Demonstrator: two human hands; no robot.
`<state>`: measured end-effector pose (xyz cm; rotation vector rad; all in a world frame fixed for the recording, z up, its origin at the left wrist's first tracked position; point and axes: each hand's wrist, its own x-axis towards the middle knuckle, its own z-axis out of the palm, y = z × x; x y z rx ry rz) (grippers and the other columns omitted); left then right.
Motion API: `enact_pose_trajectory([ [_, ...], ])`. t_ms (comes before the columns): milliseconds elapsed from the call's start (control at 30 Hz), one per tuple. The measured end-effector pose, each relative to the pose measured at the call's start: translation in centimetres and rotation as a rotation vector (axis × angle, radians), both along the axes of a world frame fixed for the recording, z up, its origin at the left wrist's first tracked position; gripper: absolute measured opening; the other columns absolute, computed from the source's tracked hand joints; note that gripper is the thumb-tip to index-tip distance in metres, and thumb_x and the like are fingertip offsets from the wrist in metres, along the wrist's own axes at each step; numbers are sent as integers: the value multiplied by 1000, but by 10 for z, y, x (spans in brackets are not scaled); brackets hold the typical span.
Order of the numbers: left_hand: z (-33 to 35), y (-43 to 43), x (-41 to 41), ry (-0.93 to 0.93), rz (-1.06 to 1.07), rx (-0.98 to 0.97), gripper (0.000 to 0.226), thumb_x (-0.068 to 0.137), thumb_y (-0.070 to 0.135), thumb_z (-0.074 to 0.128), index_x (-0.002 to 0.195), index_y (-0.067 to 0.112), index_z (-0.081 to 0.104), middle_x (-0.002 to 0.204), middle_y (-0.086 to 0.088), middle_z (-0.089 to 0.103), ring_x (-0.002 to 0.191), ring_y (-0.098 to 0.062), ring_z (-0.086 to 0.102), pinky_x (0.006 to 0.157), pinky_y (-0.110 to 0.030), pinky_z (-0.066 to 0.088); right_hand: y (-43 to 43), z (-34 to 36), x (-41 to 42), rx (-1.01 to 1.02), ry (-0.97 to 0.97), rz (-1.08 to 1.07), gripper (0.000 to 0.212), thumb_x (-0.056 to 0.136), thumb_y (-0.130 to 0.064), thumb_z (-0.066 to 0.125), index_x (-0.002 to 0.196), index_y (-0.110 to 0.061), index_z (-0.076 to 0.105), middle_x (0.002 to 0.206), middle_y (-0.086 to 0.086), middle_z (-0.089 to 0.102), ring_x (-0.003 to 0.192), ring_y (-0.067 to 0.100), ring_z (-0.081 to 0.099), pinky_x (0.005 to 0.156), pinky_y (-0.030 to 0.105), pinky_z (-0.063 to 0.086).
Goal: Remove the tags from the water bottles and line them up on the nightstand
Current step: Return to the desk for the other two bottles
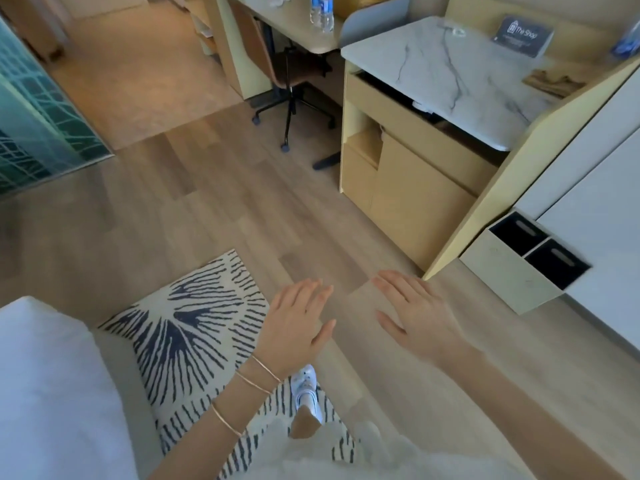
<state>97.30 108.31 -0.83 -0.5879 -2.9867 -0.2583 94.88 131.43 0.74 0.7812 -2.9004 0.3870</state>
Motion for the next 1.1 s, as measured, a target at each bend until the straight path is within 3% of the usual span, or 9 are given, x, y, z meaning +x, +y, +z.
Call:
enact_pose_trajectory([
  [233, 34, -67, -144, 90, -60, 16, 51, 91, 42, 40, 129, 11, 54, 129, -9, 56, 118, -27, 53, 95, -38, 39, -69, 28, -126, 19, 42, -89, 49, 83, -39, 49, 127, -16, 46, 123, 4, 60, 107, 23, 60, 85, 34, 48],
  [367, 41, -88, -206, 128, -46, 24, 51, 92, 42, 38, 129, 10, 53, 130, -9, 56, 119, -27, 52, 95, -40, 41, -94, 30, -181, -18, 43, -95, 50, 87, -42, 41, 129, -14, 49, 127, 4, 58, 111, 23, 58, 88, 36, 47],
  [600, 12, -103, -297, 104, -34, 36, 50, 92, 41, 41, 130, 10, 53, 130, -10, 55, 119, -29, 52, 96, -43, 42, -108, 11, -275, -25, -9, -78, 51, 84, -41, 43, 127, -15, 50, 126, 2, 58, 110, 22, 58, 89, 36, 47],
  [867, 18, -111, -447, 87, 23, -5, 50, 92, 41, 39, 130, 11, 53, 130, -9, 55, 120, -28, 51, 96, -40, 39, -110, 17, -446, 25, -35, -36, 53, 85, -43, 38, 128, -14, 51, 125, 3, 58, 108, 22, 56, 90, 31, 42],
  [1100, 32, -120, -564, 106, 117, 41, 51, 93, 41, 38, 131, 10, 52, 132, -11, 54, 121, -29, 51, 97, -43, 43, -126, 37, -582, 58, -40, 27, 55, 86, -41, 37, 130, -12, 49, 128, 9, 57, 111, 28, 59, 91, 43, 46],
])
